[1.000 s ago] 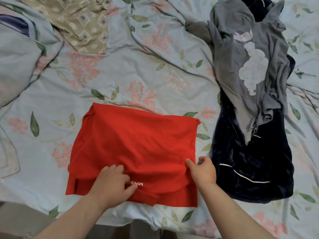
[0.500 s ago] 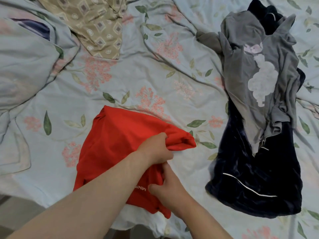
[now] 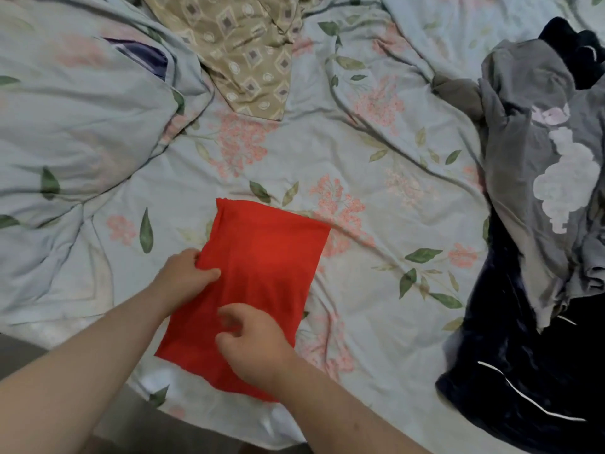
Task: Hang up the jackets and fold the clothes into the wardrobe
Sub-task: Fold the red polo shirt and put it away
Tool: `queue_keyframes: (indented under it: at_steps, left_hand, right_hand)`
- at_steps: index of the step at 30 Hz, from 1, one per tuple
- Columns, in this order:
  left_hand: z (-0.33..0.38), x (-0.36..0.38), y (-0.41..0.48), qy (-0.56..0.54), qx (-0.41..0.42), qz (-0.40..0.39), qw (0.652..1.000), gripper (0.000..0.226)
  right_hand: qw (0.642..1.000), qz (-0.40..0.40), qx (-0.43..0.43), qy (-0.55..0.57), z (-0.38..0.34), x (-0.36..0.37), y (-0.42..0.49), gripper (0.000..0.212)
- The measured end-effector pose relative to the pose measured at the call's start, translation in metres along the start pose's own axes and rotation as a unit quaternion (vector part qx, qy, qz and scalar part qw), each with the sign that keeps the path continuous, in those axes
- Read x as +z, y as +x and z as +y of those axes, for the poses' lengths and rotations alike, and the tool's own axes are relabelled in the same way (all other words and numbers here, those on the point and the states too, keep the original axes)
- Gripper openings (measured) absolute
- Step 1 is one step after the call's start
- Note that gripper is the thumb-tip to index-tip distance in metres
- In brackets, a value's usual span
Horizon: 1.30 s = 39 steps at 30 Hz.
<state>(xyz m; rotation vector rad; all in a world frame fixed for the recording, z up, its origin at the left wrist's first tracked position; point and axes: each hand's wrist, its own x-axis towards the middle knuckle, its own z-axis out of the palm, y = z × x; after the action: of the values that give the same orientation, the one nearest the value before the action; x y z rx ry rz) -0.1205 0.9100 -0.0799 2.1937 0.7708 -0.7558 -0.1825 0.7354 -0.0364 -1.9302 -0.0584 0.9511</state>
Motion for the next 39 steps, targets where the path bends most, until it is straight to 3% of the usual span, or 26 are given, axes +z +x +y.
queue_keyframes:
  at_steps: [3,5,8,10,14,17,21,26,29,32,35,39]
  left_hand:
    - [-0.034,0.014,-0.015,-0.070,0.001,-0.005,0.997,0.025]
    - [-0.048,0.021,-0.019,-0.108,-0.003,-0.014,0.994,0.035]
    - [-0.053,0.027,-0.020,-0.231,-0.048,-0.085,0.968,0.050]
    - [-0.049,0.025,-0.018,-0.294,-0.072,-0.148,0.942,0.054]
    - [-0.033,0.026,-0.019,-0.391,-0.122,-0.204,0.889,0.058]
    - [-0.011,0.019,-0.039,-0.471,-0.151,-0.202,0.845,0.055]
    - [0.013,-0.013,-0.090,-0.543,-0.124,-0.194,0.807,0.044]
    - [0.034,-0.075,-0.167,-0.560,-0.040,-0.231,0.794,0.079]
    - [0.055,-0.109,-0.215,-0.561,-0.010,-0.163,0.811,0.093]
    - [0.075,-0.141,-0.262,-0.547,0.034,-0.042,0.835,0.079]
    - [0.091,-0.169,-0.309,-0.569,0.090,0.095,0.812,0.062]
    - [0.113,-0.201,-0.386,-0.560,0.161,0.247,0.775,0.064]
  right_hand:
    - [0.976,0.197,0.090,0.018,0.030,-0.013,-0.001,0.032]
    - [0.947,0.256,0.174,0.085,0.050,-0.019,0.001,0.028]
    - [0.925,0.191,0.244,0.219,0.062,-0.017,0.004,0.042]
    - [0.905,0.193,0.252,0.284,0.067,-0.019,0.010,0.049]
    - [0.872,0.130,0.252,0.399,0.060,-0.032,0.017,0.033]
    - [0.888,0.145,0.221,0.377,0.034,-0.048,0.015,0.035]
    - [0.917,0.135,0.169,0.335,-0.020,-0.093,-0.014,0.046]
    - [0.945,0.048,0.086,0.313,-0.091,-0.149,-0.075,0.050]
    - [0.957,0.030,0.042,0.285,-0.135,-0.170,-0.109,0.054]
    - [0.971,0.042,-0.010,0.233,-0.180,-0.184,-0.139,0.038]
    - [0.972,0.053,-0.069,0.218,-0.226,-0.197,-0.167,0.025]
    - [0.969,0.069,-0.165,0.172,-0.288,-0.209,-0.208,0.015]
